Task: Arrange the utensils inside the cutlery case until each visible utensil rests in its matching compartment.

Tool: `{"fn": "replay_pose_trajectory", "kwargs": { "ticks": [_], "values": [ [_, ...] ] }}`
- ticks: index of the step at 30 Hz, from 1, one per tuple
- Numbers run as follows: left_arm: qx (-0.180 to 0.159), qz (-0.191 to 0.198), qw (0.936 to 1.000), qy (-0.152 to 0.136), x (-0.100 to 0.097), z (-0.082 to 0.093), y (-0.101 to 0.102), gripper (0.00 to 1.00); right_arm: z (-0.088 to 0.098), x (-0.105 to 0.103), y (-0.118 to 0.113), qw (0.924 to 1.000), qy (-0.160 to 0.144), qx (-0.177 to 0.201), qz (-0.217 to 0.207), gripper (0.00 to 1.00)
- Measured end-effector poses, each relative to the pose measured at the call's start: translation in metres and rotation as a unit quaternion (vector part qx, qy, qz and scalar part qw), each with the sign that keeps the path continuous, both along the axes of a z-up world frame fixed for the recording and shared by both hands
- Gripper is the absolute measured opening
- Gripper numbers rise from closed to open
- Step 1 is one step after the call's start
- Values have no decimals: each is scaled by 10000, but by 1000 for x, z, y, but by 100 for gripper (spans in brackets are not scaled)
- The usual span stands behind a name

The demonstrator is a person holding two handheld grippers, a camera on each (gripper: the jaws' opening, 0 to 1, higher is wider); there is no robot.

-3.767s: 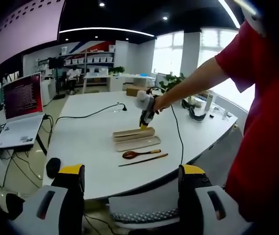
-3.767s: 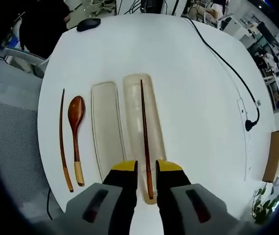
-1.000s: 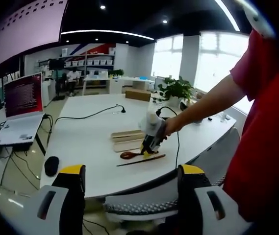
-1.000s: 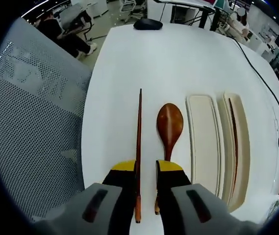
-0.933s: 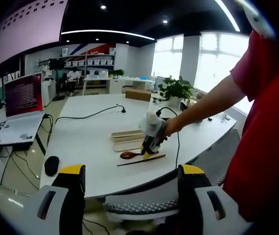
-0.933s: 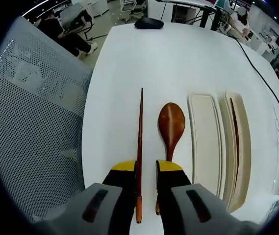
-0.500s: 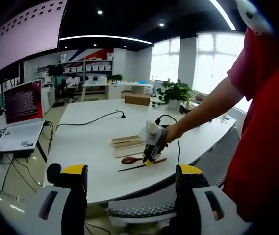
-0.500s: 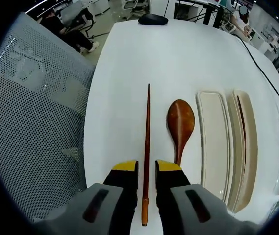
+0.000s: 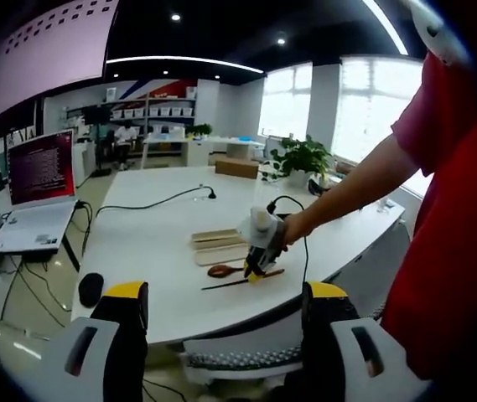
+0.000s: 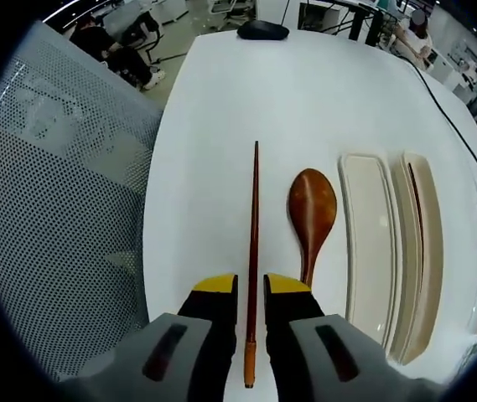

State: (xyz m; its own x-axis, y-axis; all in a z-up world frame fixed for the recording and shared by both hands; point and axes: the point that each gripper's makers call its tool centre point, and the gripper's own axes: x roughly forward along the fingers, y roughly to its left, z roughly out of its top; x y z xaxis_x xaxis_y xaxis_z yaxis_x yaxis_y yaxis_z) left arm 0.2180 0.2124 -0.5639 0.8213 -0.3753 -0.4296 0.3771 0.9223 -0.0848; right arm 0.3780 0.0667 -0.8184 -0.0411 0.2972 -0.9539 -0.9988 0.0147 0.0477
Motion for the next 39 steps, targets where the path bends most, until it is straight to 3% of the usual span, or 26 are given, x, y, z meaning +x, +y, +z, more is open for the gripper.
{"fn": "replay_pose_trajectory", "kwargs": {
  "ticks": [7,12,22,27,32,39],
  "values": [
    [-2,28,10000,37,-1,-3,1,76,-2,3,-1,9997,-233,-99,48,1],
    [-23,49,10000,68,0,-5,3,76,0,3,-1,9991,-352,-204,111,1],
    [-47,14,10000,70,1,-5,-1,76,1,4,-2,9996,-183,-147,-171,0],
    [-112,65,9999,38,2,-6,-1,76,1,2,-2,9993,-366,-73,1,0],
    [-34,-2,10000,22,3,-2,-4,76,0,2,-4,9991,-203,-350,-157,0],
    [62,6,10000,10,0,1,2,76,7,-3,-4,9994,-229,-255,-26,0]
  ]
}}
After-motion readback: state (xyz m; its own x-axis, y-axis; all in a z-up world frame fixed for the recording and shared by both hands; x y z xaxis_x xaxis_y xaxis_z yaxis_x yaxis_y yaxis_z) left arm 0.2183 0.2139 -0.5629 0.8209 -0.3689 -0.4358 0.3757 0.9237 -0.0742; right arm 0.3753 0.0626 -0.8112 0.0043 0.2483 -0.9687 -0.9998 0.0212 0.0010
